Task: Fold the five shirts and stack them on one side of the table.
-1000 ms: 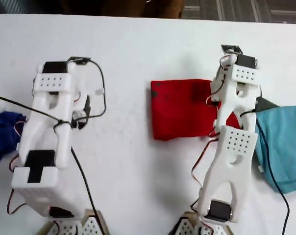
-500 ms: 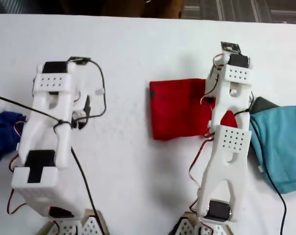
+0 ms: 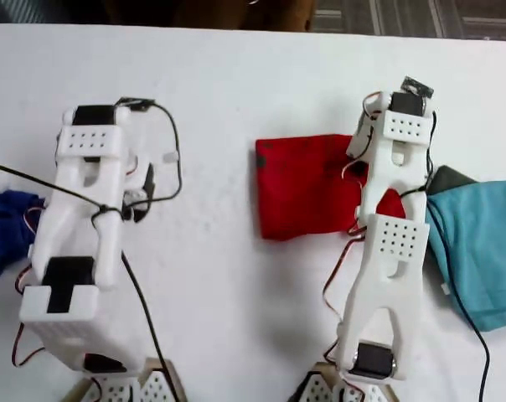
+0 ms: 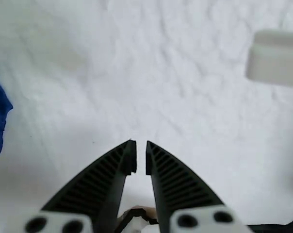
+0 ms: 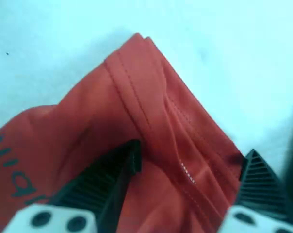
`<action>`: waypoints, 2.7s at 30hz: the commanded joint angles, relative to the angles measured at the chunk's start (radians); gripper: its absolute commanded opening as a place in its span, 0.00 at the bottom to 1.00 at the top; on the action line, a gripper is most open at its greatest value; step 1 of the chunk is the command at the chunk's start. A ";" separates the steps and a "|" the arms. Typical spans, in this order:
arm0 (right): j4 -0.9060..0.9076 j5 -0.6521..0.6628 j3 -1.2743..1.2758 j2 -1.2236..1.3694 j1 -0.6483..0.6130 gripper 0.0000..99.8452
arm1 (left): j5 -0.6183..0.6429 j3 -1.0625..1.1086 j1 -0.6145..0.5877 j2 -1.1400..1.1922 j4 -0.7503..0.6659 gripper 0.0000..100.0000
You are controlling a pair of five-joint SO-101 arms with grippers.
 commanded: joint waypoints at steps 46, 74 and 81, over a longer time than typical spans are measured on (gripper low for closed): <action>0.024 0.431 0.176 -0.361 0.130 0.02 | -0.003 -0.004 -0.011 -0.054 0.009 0.06; 0.024 0.608 0.170 -0.636 0.642 0.02 | -0.003 -0.004 -0.006 -0.054 0.009 0.06; 0.022 0.615 0.181 -0.650 0.716 0.02 | -0.002 -0.004 -0.008 -0.054 0.009 0.06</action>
